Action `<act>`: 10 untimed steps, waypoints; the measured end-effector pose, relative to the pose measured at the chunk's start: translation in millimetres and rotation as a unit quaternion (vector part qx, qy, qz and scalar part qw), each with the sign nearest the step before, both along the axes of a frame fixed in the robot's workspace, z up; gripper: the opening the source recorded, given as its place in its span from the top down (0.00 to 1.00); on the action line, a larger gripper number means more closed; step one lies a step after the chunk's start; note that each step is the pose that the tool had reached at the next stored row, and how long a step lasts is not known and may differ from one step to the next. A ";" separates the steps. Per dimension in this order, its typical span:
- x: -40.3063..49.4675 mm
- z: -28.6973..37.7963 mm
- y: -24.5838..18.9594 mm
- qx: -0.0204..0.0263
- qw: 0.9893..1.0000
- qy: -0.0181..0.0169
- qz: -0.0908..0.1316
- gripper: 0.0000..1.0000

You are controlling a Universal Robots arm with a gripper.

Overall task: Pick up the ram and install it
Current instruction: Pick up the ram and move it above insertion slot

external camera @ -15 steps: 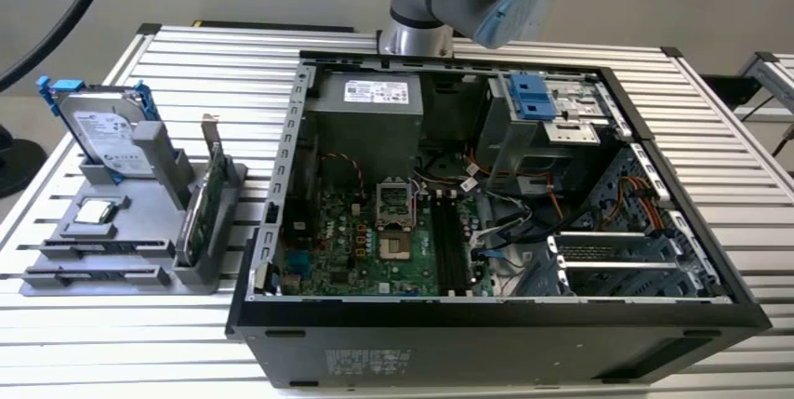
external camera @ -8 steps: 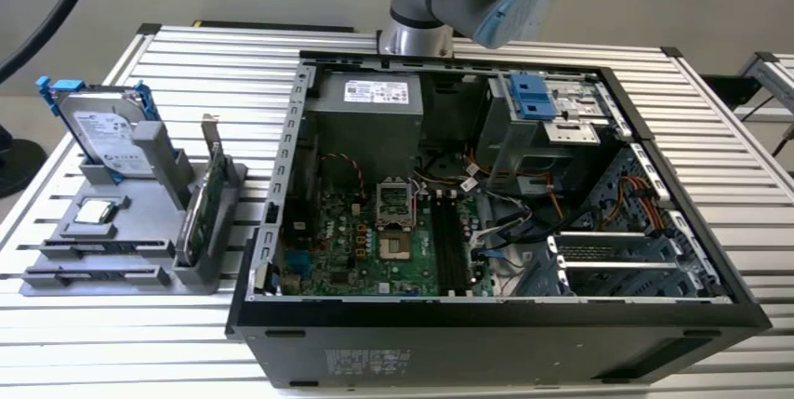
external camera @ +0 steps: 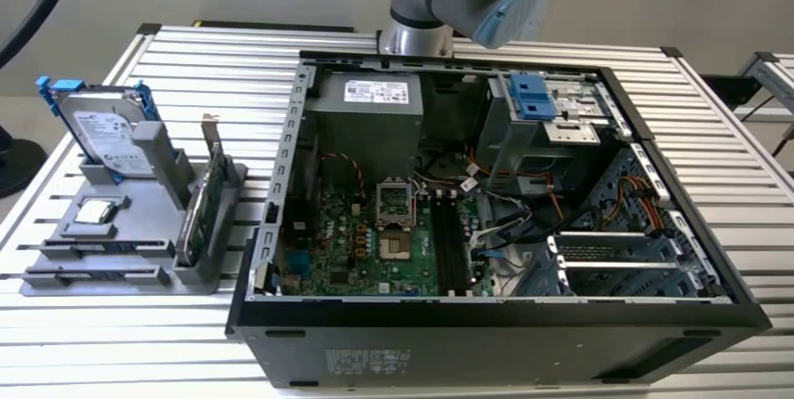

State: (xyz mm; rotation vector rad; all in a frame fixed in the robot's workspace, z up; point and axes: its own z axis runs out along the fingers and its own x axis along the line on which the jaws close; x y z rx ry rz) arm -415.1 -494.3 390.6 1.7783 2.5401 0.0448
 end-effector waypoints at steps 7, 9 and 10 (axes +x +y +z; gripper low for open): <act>0.0 -0.1 0.0 0.000 0.999 0.000 -0.036 1.00; 0.0 -0.1 0.0 0.000 0.999 0.000 -0.047 1.00; 0.0 -0.1 -0.1 0.000 0.999 0.001 -0.052 1.00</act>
